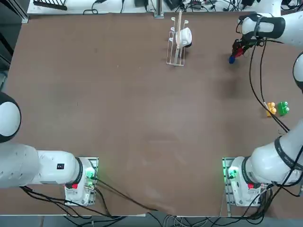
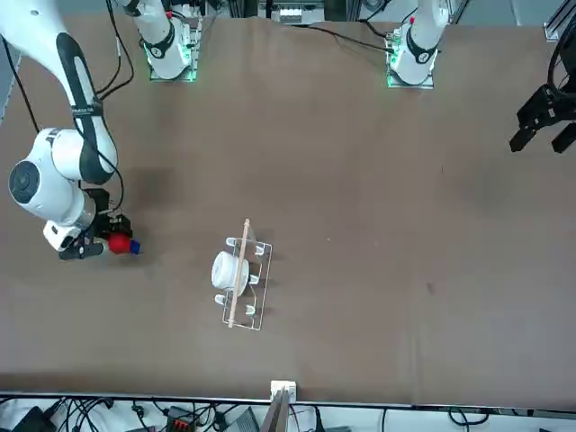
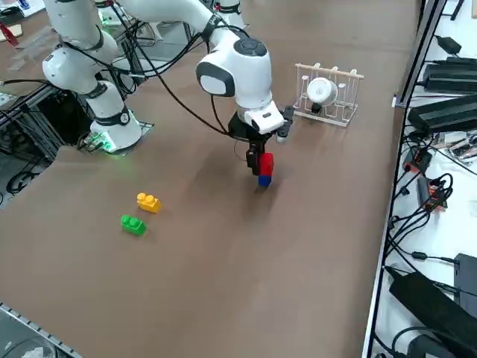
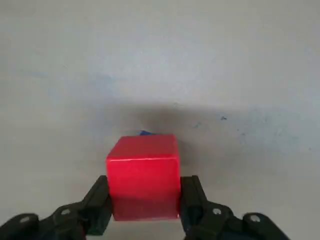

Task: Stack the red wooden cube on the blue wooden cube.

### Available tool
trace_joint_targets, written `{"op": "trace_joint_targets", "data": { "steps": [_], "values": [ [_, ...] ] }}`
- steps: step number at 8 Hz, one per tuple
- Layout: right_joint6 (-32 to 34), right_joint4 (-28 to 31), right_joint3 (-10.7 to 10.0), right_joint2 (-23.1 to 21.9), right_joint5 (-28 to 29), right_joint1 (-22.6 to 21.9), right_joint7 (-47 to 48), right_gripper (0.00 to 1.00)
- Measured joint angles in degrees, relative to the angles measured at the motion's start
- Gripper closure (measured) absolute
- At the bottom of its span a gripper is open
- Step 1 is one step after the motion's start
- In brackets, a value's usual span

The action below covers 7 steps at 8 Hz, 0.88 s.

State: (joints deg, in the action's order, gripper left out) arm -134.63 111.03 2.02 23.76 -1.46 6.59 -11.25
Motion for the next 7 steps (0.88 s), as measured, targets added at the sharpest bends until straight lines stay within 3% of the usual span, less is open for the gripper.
{"op": "trace_joint_targets", "data": {
  "steps": [7],
  "values": [
    [0.47, -0.02, 0.01, 0.88, 0.0, 0.0, 0.0, 0.3]
  ]
}}
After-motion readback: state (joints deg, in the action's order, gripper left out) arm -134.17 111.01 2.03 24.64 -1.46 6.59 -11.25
